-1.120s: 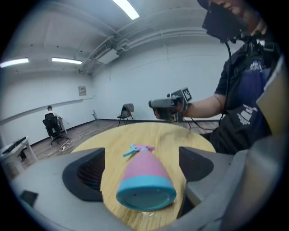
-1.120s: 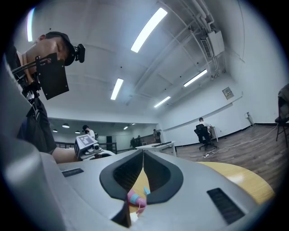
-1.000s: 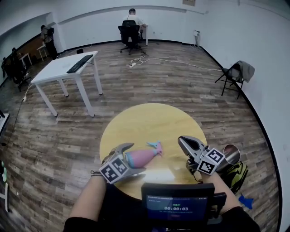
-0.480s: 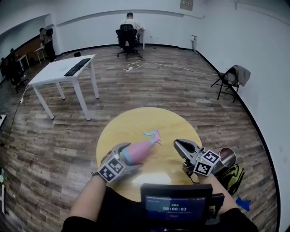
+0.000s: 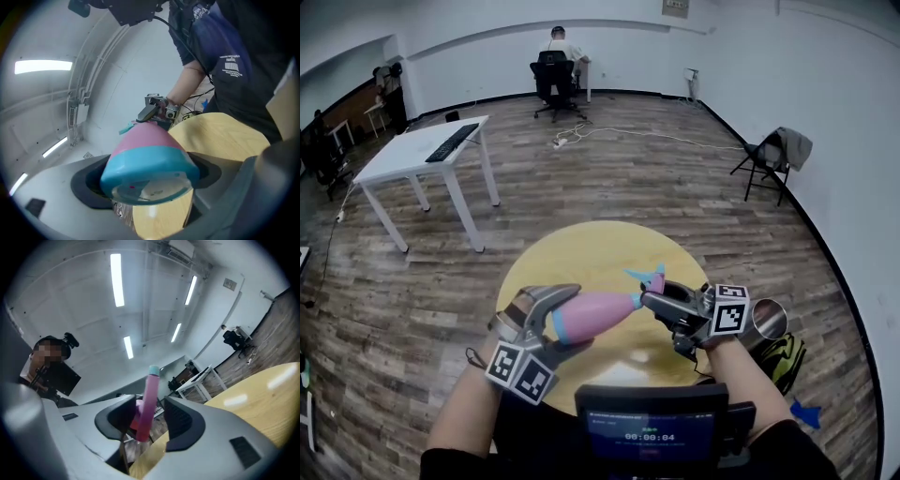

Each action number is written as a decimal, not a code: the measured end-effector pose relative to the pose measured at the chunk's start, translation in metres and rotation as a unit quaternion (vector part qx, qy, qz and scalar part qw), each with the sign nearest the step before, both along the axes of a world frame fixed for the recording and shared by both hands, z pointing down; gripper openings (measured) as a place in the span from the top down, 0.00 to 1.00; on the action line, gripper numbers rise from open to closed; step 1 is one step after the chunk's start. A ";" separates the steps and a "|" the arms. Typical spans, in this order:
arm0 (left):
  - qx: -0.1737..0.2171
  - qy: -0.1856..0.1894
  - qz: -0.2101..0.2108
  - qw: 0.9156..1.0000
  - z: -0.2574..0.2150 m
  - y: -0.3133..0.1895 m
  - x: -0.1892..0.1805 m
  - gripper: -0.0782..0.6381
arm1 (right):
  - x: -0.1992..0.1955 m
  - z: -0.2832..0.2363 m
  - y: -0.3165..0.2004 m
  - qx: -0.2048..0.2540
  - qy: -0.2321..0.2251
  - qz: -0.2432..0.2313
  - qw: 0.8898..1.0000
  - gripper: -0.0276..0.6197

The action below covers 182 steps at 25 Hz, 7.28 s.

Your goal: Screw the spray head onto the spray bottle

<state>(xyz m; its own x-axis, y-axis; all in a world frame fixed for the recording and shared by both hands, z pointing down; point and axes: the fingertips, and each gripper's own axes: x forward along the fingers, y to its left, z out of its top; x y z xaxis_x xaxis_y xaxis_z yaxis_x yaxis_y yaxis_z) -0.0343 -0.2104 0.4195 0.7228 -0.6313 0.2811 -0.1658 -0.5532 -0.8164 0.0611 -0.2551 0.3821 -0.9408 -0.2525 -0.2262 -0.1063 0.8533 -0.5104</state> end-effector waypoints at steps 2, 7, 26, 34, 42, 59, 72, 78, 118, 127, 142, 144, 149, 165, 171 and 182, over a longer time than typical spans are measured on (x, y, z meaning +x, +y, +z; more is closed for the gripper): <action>-0.015 0.008 0.008 1.000 0.001 0.006 0.002 0.18 | -0.001 -0.007 0.016 0.018 -0.011 -0.028 0.999 0.76; -0.108 0.059 0.040 0.992 0.001 0.012 0.002 0.19 | -0.001 -0.020 0.032 0.064 -0.026 -0.048 0.996 0.77; -0.449 0.343 0.147 0.812 -0.041 0.017 0.003 0.18 | 0.018 -0.035 0.030 0.078 -0.116 -0.010 0.990 0.78; -0.176 0.239 0.050 0.954 -0.040 0.007 0.013 0.14 | 0.016 -0.036 0.010 -0.081 -0.238 -0.019 0.968 0.78; -0.270 0.228 0.101 0.930 -0.034 0.022 0.019 0.15 | 0.006 -0.011 0.018 -0.046 -0.140 -0.022 0.989 0.77; -0.476 0.274 0.135 0.825 -0.026 0.037 0.013 0.15 | -0.021 0.000 0.059 0.161 0.087 -0.045 0.982 0.63; -0.406 0.398 0.105 0.816 -0.057 0.017 -0.035 0.14 | 0.009 0.004 0.038 0.043 0.011 -0.049 0.998 0.92; -0.260 0.198 0.071 0.942 -0.034 0.028 -0.014 0.13 | 0.003 0.020 0.036 -0.019 0.046 -0.088 0.995 0.92; -0.539 0.238 0.044 0.807 0.012 0.007 0.018 0.36 | -0.020 0.005 0.065 0.237 0.217 -0.068 0.945 0.92; -0.426 0.312 0.102 0.843 -0.050 0.010 -0.020 0.28 | -0.008 -0.009 0.041 0.177 0.132 -0.033 0.975 0.93; -0.391 0.191 0.130 0.891 -0.012 0.036 0.033 0.18 | -0.017 -0.023 0.046 0.116 0.070 -0.059 0.989 0.92; -0.552 0.239 0.127 0.788 -0.007 0.035 0.032 0.18 | -0.021 -0.033 0.058 0.203 0.095 -0.049 0.973 0.93; -0.717 0.313 0.112 0.612 -0.008 0.035 0.036 0.18 | -0.024 -0.035 0.069 0.303 0.142 -0.036 0.942 0.93; -0.185 0.062 0.067 0.978 0.012 0.025 0.028 0.15 | -0.014 -0.014 0.040 0.054 0.033 -0.084 0.994 0.93; -0.548 0.205 0.139 0.799 -0.003 0.045 0.044 0.15 | -0.009 -0.032 0.064 0.182 0.060 -0.057 0.980 0.93; -0.268 0.197 0.016 0.943 -0.009 0.016 0.004 0.15 | 0.024 -0.022 0.026 0.092 -0.010 -0.007 0.996 0.93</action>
